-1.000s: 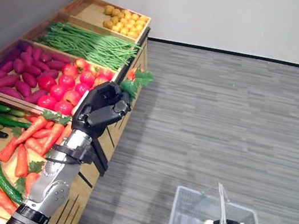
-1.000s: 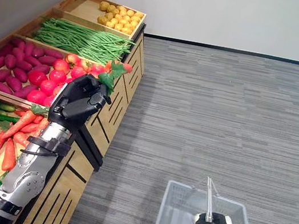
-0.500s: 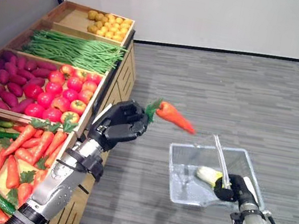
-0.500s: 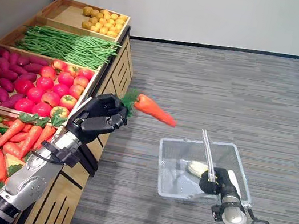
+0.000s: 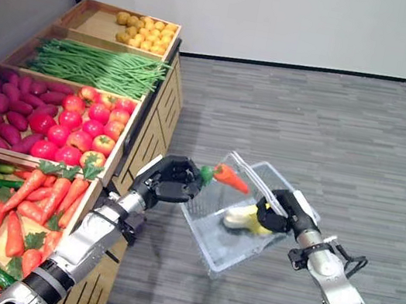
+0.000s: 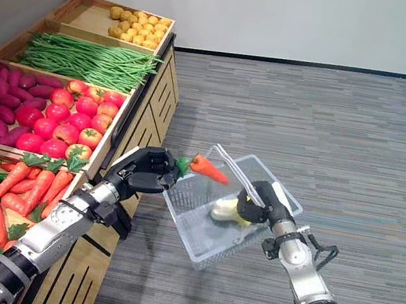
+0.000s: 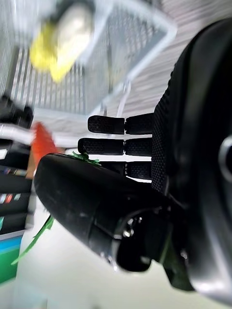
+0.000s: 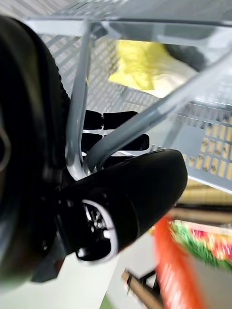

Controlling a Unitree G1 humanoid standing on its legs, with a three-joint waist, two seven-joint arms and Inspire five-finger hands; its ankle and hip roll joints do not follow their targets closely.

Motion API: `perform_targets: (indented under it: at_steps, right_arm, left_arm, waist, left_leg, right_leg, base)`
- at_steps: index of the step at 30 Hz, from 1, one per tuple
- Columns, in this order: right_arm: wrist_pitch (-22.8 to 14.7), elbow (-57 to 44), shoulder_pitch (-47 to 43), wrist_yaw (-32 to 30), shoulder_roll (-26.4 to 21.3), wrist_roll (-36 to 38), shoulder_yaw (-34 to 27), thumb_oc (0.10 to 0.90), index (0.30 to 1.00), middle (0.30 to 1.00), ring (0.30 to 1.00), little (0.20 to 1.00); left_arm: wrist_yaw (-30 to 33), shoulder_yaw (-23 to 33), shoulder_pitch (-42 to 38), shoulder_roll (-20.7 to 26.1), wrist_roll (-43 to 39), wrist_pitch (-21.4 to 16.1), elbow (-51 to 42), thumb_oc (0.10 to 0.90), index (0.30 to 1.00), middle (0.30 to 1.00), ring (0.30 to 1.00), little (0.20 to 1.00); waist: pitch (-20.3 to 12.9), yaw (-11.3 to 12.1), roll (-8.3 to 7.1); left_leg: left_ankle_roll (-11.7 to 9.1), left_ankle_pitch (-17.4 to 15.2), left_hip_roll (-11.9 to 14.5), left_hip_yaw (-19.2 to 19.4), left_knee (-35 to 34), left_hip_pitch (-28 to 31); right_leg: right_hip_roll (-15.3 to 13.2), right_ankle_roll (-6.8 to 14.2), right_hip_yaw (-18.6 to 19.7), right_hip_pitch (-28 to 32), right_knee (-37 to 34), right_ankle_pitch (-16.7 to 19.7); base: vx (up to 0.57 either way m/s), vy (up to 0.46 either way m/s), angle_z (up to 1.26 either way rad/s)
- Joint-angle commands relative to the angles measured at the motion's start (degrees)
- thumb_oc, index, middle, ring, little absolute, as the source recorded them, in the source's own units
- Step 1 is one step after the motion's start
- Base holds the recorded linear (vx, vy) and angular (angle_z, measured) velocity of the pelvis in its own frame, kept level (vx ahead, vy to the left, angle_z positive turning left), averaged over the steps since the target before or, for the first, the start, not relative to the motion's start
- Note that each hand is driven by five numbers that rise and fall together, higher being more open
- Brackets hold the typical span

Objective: Get the vegetables into the basket

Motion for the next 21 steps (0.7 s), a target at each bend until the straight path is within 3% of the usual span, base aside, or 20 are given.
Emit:
perform_targets:
  at_steps: [1, 7, 21]
  right_arm:
    - [-10.05, -7.74, -10.98, -0.42, 2.71, 8.16, -2.95, 0.4, 0.3, 0.3, 0.3, 0.3]
    - [-10.98, -13.79, -9.16, 1.83, 3.63, 11.61, -2.24, 0.4, 0.3, 0.3, 0.3, 0.3]
    - [-10.33, -22.11, -3.64, 7.82, 5.46, 13.99, 4.66, 0.4, 0.3, 0.3, 0.3, 0.3]
  left_arm:
    - [2.25, -1.38, -7.74, 1.22, 6.63, -4.54, 3.77, 0.4, 0.3, 0.3, 0.3, 0.3]
    - [4.86, -0.51, -7.38, -0.42, 15.36, -4.29, 12.28, 0.4, 0.3, 0.3, 0.3, 0.3]
    - [11.27, 1.78, -10.96, -4.36, 22.83, -4.04, 18.75, 0.4, 0.3, 0.3, 0.3, 0.3]
  waist:
    - [-4.7, -0.88, -4.58]
    - [-5.09, -1.61, -4.68]
    - [-5.54, -3.26, -4.78]
  left_leg:
    - [-3.03, 0.64, 2.52, -1.51, 0.0, -3.54]
    - [-3.18, 0.56, 2.8, -0.81, 0.0, -3.31]
    - [-3.52, 0.76, 3.24, 0.4, 0.0, -3.28]
  right_leg:
    - [-4.95, 5.22, -0.95, 2.86, 0.3, -2.55]
    - [-4.65, 5.17, -0.26, 2.47, 0.3, -2.55]
    - [-4.28, 5.11, 0.84, 1.65, 0.3, -2.27]
  base:
    - [0.0, 0.0, 0.0]
    - [0.0, -0.006, -0.04]
    - [-0.01, -0.006, -0.07]
